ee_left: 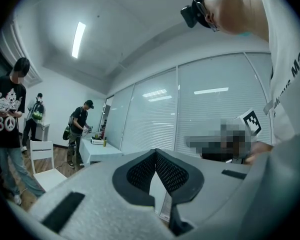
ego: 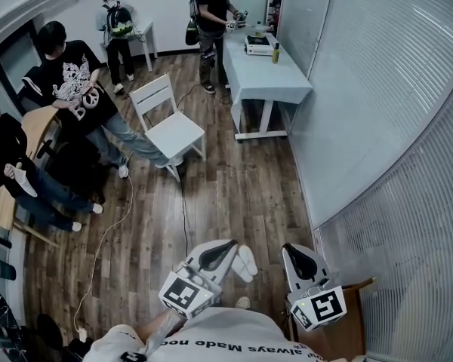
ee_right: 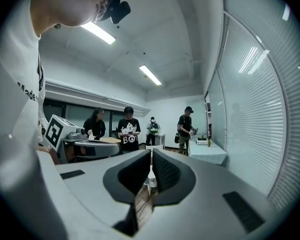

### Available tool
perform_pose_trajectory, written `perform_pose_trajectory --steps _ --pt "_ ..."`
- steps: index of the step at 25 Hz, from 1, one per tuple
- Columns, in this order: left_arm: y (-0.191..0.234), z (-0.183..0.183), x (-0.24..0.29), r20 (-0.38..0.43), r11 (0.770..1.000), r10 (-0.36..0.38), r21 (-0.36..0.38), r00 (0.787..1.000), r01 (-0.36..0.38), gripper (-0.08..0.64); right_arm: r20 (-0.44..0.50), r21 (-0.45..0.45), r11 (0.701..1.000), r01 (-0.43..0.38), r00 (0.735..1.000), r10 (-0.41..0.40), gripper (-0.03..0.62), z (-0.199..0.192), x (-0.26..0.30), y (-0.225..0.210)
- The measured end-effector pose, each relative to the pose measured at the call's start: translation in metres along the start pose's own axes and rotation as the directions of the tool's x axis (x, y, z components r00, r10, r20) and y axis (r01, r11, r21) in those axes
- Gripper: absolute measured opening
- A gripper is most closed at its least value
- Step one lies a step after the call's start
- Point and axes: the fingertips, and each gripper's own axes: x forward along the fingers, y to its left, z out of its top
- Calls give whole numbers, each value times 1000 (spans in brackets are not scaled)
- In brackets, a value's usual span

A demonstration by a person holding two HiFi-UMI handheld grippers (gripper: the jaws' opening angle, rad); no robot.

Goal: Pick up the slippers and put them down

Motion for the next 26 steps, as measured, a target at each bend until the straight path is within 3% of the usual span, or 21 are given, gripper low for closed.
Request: perform_pose_trajectory --steps 8,26 --pt "-10 -4 5 -13 999 -40 14 999 40 11 0 7 1000 13 1000 -13 18 -2 -1 -5" --pt "-2 2 2 -20 1000 -27 1 999 27 11 12 4 1000 20 1000 -20 18 6 1 -1"
